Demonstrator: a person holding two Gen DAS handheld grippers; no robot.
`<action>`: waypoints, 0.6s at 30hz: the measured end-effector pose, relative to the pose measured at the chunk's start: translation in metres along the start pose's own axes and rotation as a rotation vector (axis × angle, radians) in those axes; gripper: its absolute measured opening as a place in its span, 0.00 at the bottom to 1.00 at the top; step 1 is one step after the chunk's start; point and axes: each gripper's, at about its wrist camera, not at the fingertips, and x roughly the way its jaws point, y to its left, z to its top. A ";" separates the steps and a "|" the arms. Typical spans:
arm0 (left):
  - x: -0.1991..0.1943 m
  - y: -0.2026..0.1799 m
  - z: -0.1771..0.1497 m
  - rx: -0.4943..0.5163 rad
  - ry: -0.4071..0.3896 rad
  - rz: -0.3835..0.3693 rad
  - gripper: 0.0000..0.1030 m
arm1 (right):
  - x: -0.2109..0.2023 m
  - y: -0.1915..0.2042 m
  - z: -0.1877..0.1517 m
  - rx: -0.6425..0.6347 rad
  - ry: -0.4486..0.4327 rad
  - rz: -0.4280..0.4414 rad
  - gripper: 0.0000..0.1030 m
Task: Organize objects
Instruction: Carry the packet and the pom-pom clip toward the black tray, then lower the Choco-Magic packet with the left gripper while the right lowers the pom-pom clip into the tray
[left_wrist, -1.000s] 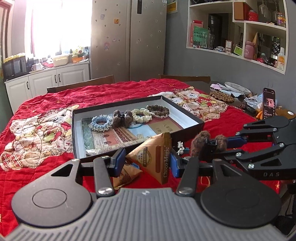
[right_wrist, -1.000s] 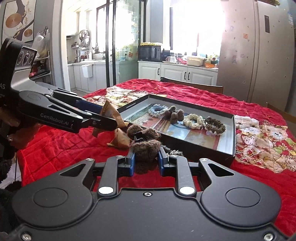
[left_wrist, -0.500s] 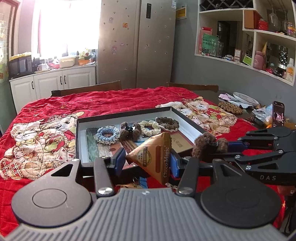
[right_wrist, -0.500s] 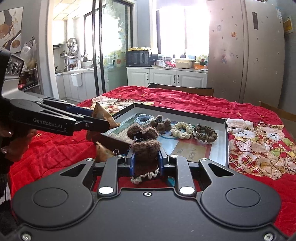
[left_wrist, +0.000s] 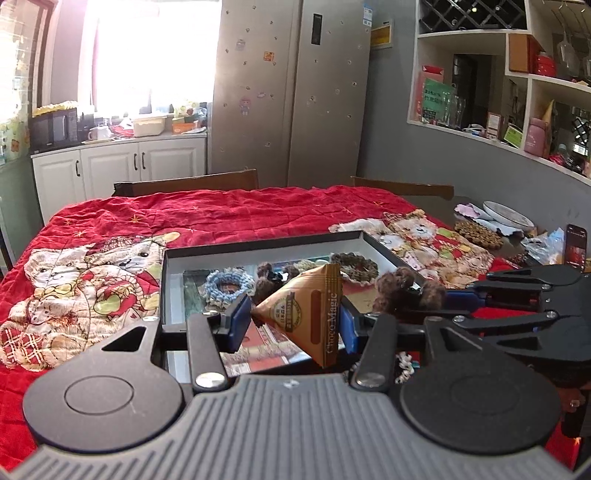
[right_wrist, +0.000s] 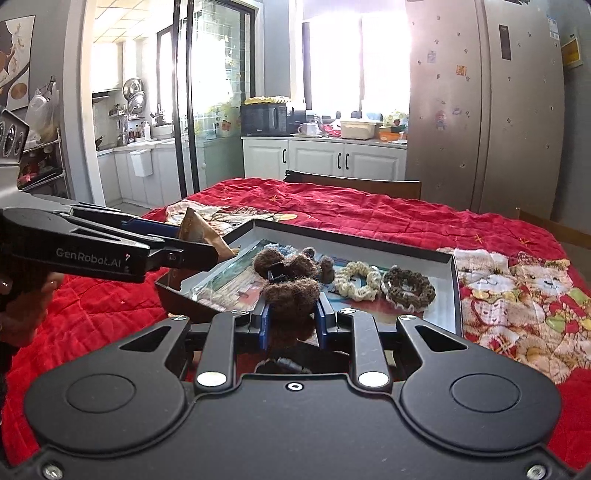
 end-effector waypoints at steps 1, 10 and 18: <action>0.002 0.001 0.001 -0.005 0.000 0.002 0.52 | 0.002 0.000 0.002 0.000 -0.001 -0.004 0.22; 0.022 0.016 0.006 -0.060 0.009 0.036 0.52 | 0.029 -0.005 0.016 0.000 0.010 -0.023 0.22; 0.038 0.028 0.012 -0.095 0.005 0.068 0.52 | 0.058 -0.014 0.023 0.033 0.026 -0.040 0.22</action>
